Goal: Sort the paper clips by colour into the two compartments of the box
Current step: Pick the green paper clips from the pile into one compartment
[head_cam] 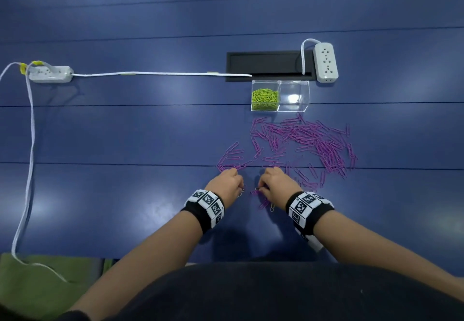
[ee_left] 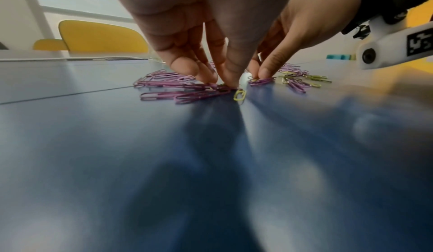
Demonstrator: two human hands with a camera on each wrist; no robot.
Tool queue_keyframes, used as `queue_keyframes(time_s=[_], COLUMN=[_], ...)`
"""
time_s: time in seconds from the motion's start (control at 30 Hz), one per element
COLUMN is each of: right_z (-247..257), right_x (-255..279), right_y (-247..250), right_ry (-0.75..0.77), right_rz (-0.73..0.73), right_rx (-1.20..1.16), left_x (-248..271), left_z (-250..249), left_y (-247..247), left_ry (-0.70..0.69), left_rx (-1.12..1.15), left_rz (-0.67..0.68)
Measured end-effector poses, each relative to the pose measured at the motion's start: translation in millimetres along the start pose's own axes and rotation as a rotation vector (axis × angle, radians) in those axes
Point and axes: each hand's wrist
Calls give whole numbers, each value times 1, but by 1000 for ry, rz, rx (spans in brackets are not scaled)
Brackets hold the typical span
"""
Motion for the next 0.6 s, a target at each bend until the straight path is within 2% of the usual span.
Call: queue_keyframes(time_s=[0.17,0.23,0.3,0.43,0.53,0.6], right_z=[-1,-2,-5,-7,-7,-8], right_x=[-5,-6,-6,-7,-7,-7], right_y=[-3,-4,-3,-1,1,1], right_ry=[-61,-80,-105,-99,-73,-66], right_rz=[-10,-33,-56,-60,-64,-81], right_rx=[-42,-57,-68,-56,-49,-68], left_x=[-8,-10,-10,-4,2,6], left_z=[-2,-2,-2,5,11,15], left_y=[-5,-3,3,10,11,13], left_ry=[-79,-72,14,295,368,375], left_rx=[-169,-164,16,506,809,886], left_rz=[-5,-43,-112,-265,-286,-263])
Point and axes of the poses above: each hand's wrist, its own x-axis away from the middle knuckle, its own y-axis out of the back of the hand, z = x × y, and after that the axes turned 12 degrees about -x, right-handed
